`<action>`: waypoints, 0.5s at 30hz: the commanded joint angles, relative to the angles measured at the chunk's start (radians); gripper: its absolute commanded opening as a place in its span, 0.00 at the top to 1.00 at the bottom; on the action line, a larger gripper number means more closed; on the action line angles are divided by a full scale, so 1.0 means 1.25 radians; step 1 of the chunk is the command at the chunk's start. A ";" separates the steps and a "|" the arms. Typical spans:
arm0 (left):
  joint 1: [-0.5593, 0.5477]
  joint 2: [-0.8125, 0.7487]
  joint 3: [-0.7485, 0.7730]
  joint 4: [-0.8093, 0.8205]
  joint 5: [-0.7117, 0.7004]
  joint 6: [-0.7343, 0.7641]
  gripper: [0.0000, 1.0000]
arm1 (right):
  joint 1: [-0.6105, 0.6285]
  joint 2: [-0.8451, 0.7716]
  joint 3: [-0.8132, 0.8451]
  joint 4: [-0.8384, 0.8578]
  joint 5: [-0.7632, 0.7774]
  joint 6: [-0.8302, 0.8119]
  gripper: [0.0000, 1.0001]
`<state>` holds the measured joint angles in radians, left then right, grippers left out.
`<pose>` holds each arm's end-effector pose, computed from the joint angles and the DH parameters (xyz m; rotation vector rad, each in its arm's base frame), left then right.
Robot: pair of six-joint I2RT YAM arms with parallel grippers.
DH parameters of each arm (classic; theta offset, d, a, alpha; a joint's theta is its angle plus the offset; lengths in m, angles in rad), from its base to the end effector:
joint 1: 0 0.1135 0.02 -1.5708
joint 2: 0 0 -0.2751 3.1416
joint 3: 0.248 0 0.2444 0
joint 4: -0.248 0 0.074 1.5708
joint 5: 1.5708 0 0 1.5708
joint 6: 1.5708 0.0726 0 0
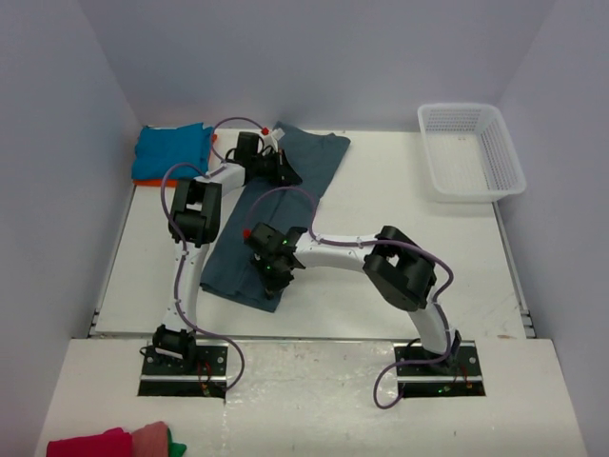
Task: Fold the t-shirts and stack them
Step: Rotate the tshirt 90 degrees
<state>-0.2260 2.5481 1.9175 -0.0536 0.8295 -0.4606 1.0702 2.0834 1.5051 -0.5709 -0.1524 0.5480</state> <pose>0.5436 -0.1799 0.0984 0.2042 2.2940 -1.2950 0.2043 0.3964 0.1410 -0.7941 2.7885 0.6016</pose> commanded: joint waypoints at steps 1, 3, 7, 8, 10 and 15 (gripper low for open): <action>-0.006 -0.014 -0.017 -0.065 -0.019 0.024 1.00 | -0.005 0.041 0.027 0.022 -0.033 -0.026 1.00; -0.006 -0.011 -0.018 -0.065 -0.022 0.024 1.00 | -0.006 0.051 0.007 0.027 -0.040 -0.018 1.00; -0.006 -0.007 -0.018 -0.064 -0.027 0.020 1.00 | -0.006 0.019 -0.093 0.065 -0.034 0.008 1.00; -0.007 -0.006 -0.022 -0.063 -0.027 0.018 1.00 | -0.006 0.011 -0.110 0.070 -0.034 0.014 1.00; -0.011 -0.005 -0.029 -0.055 -0.029 0.013 1.00 | -0.006 -0.014 -0.149 0.076 -0.022 0.040 1.00; -0.031 -0.009 -0.058 -0.036 -0.043 0.011 1.00 | -0.006 -0.070 -0.270 0.082 0.010 0.104 1.00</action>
<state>-0.2344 2.5404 1.8969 -0.0406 0.8299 -0.4618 1.0565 1.9888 1.2709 -0.3592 -0.2089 0.6361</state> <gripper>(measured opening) 0.002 0.003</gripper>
